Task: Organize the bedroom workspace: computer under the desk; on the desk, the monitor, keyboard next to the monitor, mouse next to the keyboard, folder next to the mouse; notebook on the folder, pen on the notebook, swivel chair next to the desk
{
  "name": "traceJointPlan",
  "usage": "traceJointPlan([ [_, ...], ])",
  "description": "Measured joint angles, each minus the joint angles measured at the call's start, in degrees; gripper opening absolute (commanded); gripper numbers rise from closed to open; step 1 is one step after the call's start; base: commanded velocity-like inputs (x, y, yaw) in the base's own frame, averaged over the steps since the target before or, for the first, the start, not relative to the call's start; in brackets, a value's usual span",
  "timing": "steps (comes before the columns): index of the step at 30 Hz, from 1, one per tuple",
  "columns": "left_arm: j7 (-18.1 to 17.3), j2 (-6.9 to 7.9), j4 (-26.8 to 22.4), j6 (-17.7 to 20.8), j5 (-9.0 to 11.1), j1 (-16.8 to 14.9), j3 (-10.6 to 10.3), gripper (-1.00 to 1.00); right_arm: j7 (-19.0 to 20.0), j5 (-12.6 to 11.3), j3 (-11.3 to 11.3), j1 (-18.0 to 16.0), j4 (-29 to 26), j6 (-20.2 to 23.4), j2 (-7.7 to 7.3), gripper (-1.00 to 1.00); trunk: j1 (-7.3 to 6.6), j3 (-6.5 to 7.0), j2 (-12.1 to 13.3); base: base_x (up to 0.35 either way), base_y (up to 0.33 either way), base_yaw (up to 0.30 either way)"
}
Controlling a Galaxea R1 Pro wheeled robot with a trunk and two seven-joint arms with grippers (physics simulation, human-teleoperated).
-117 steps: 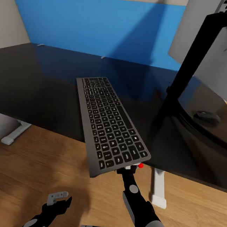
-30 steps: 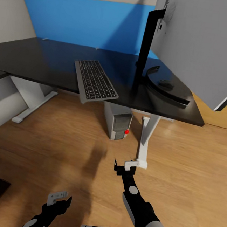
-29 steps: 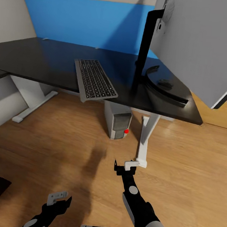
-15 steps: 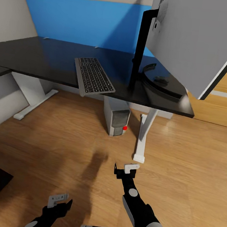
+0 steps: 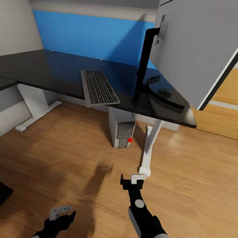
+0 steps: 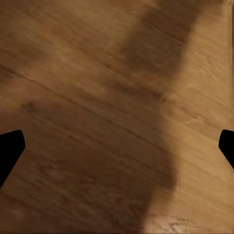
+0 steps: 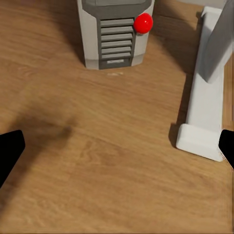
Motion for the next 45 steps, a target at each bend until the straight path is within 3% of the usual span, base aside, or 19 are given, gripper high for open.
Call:
traceJointPlan([
  [5, 0.15, -0.04, 0.98, -2.07, -0.06, 0.0, -0.1, 1.0, -0.35, 0.0, -0.06, 0.16, 1.63, -0.68, 0.0, 1.0, -0.13, 1.11, 0.07, 0.0, 0.0, 0.0],
  [12, 0.24, -0.04, 1.37, -2.98, -0.08, 0.0, -0.1, 1.0, -0.61, 0.08, -0.1, 1.15, 3.88, -5.04, 0.0, 1.0, -0.31, 2.66, 0.16, 0.0, 0.0, 0.0],
  [32, 0.3, 0.25, 6.59, -3.46, -0.09, 0.0, 0.27, 1.0, -2.34, 0.12, -0.09, 9.2, 6.72, -9.08, 0.0, 1.0, -0.82, 7.09, 0.43, 0.0, 0.0, 0.0],
  [37, 0.3, 0.28, 8.78, -5.1, -0.04, 0.0, 0.33, 1.0, -3.33, 0.11, -0.11, 10.11, 9.82, -12.47, 0.0, 1.0, -0.95, 8.2, 0.5, 0.0, 0.0, 0.0],
  [45, 0.36, 0.29, 13.2, -10.94, 0.04, 0.01, 0.4, 1.0, -6.82, 0.12, -0.18, 10.48, 16.78, -20.12, -0.27, 1.0, -1.16, 9.97, 0.6, 0.0, 0.0, 0.0],
])
